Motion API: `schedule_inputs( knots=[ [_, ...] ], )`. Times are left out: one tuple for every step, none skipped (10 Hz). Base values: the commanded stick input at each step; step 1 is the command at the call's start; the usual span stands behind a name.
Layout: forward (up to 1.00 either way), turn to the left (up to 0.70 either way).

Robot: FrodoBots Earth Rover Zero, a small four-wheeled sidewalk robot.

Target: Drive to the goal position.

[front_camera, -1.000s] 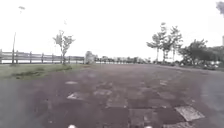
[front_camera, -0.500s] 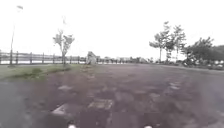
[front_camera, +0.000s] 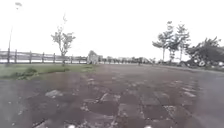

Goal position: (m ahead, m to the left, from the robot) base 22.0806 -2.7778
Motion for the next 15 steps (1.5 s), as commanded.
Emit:
schedule_inputs(
  knots=[
    [1.00, 0.00],
    [1.00, 0.00],
    [1.00, 0.00],
    [1.00, 0.00],
    [1.00, 0.00],
    [1.00, 0.00],
    [1.00, 0.00],
    [1.00, 0.00],
    [1.00, 0.00],
    [1.00, -0.16],
    [1.00, -0.33],
    [1.00, -0.40],
    [1.00, -0.40],
    [1.00, -0.40],
    [1.00, -0.40]
  ],
)
